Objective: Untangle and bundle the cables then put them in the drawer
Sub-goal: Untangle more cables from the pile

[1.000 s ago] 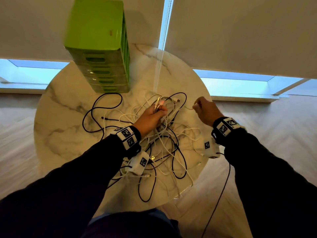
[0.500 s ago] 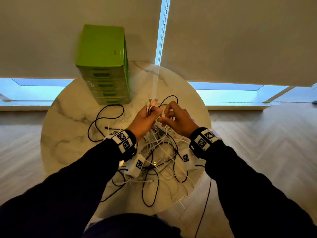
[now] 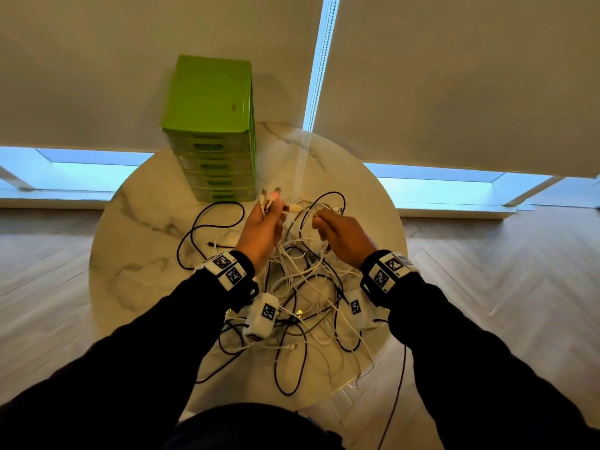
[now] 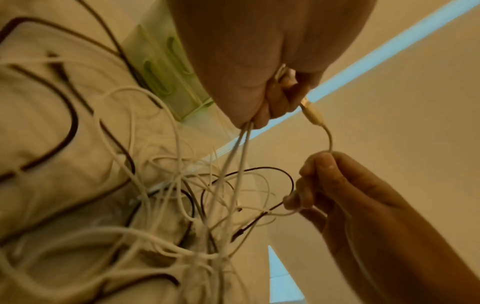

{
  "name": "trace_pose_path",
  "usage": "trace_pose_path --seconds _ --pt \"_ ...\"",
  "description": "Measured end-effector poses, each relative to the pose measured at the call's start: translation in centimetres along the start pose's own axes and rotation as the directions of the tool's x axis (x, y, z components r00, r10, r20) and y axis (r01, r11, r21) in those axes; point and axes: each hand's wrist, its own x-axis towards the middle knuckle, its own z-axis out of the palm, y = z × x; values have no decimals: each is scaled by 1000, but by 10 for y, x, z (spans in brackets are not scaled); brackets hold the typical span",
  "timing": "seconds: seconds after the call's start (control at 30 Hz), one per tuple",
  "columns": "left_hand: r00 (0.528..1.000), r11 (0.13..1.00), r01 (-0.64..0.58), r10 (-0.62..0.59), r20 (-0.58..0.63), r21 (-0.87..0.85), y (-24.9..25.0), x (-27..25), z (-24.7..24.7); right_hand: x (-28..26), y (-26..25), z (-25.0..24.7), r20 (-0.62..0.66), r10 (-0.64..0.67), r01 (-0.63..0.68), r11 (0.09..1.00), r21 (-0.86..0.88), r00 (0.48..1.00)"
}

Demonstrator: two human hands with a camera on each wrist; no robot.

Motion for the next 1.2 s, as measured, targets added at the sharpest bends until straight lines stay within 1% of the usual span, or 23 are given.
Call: trace_pose_path --seconds 0.07,0.1,0.17,0.23,0.3,0.37,0.43,0.53,0.6,0.7,0.77,0.83,0.9,0.97,1.0,1.07,1.13,1.2 --pt "996 984 81 -83 -8 -159 2 0 2 3 -9 -3 -115 20 -10 997 82 993" --pt "994 970 111 -113 1 -215 2 0 2 5 -15 -3 -135 20 -7 996 94 991" --pt "989 953 146 -146 21 -266 3 -3 4 10 -24 2 -115 -15 22 998 62 993" --pt "988 953 156 -151 37 -259 3 -8 10 14 -30 9 -46 -56 56 998 17 997" --pt "990 959 141 -132 54 -245 3 -13 17 16 -31 16 32 -64 65 997 -48 997" --pt "992 961 126 -116 56 -245 2 -14 21 17 -32 21 102 -31 45 990 -131 994" --pt "992 968 124 -121 25 -219 -2 -13 23 18 -35 21 126 -14 36 983 -179 992" --pt "990 974 133 -139 -22 -181 -5 -11 25 17 -40 17 159 -25 52 985 -166 987" --pt "992 978 109 -120 -48 -177 -6 -11 25 14 -42 15 173 -34 63 985 -162 984" --pt "990 971 60 -87 -108 -232 2 -10 21 4 -31 15 158 2 33 974 -223 988" --pt "986 952 28 -76 -148 -304 11 -5 12 -3 -17 15 188 67 -15 963 -268 980" --pt "983 910 -3 -73 -168 -414 22 1 3 -11 -2 17 228 129 -68 963 -261 965" --pt "980 886 -42 -52 -189 -462 34 9 -9 -17 15 18 267 183 -116 962 -249 946" --pt "971 886 -94 -20 -239 -455 52 14 -23 -21 31 19 286 251 -153 934 -324 925" --pt "966 891 -110 -8 -258 -440 60 17 -28 -23 38 17 271 290 -175 909 -377 918" --pt "965 916 -122 19 -263 -382 70 18 -38 -18 44 16 225 350 -235 878 -418 909" --pt "977 955 -112 54 -208 -274 71 13 -40 -4 37 18 162 369 -277 868 -413 915" --pt "993 994 -64 56 -102 -83 61 2 -33 12 20 18 55 324 -288 896 -337 944"
